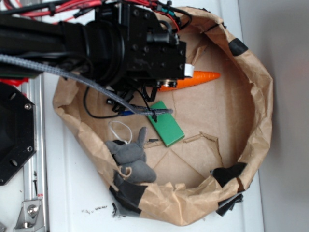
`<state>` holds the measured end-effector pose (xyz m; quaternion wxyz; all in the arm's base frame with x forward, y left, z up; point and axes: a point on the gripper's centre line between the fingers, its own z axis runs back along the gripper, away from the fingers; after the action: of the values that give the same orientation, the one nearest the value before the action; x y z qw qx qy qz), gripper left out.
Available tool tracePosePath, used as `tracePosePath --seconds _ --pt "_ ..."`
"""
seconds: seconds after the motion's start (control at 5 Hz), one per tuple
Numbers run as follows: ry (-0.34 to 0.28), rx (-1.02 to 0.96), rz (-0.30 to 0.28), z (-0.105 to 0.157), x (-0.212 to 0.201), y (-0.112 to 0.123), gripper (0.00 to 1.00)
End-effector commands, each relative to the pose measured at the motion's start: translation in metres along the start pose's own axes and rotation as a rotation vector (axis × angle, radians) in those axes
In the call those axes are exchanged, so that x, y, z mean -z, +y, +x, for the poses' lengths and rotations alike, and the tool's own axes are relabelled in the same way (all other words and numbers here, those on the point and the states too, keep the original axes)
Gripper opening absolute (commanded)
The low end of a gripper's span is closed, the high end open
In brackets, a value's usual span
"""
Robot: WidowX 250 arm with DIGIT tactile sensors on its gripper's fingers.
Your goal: Grab the red paper.
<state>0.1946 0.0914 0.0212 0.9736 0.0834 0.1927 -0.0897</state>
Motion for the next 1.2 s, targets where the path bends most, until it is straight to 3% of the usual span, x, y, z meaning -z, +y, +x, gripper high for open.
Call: tracePosePath --seconds 0.0,0.2,0.4,0.6,0.8,1.0 --pt "-0.288 0.101 -0.08 0.039 -0.112 -0.05 0.0" --pt "-0.388 0.107 -0.094 0.053 -0.164 -0.059 0.0" --pt "-0.416 0.104 -0.095 0.054 -0.171 -0.062 0.0" --pt "-0.373 0.134 -0.039 0.053 -0.167 -0.068 0.0" --pt "-0.47 0.028 -0.097 0.047 -0.171 -0.074 0.0" --pt "-0.575 -0.072 -0.08 0.048 -0.172 -0.065 0.0"
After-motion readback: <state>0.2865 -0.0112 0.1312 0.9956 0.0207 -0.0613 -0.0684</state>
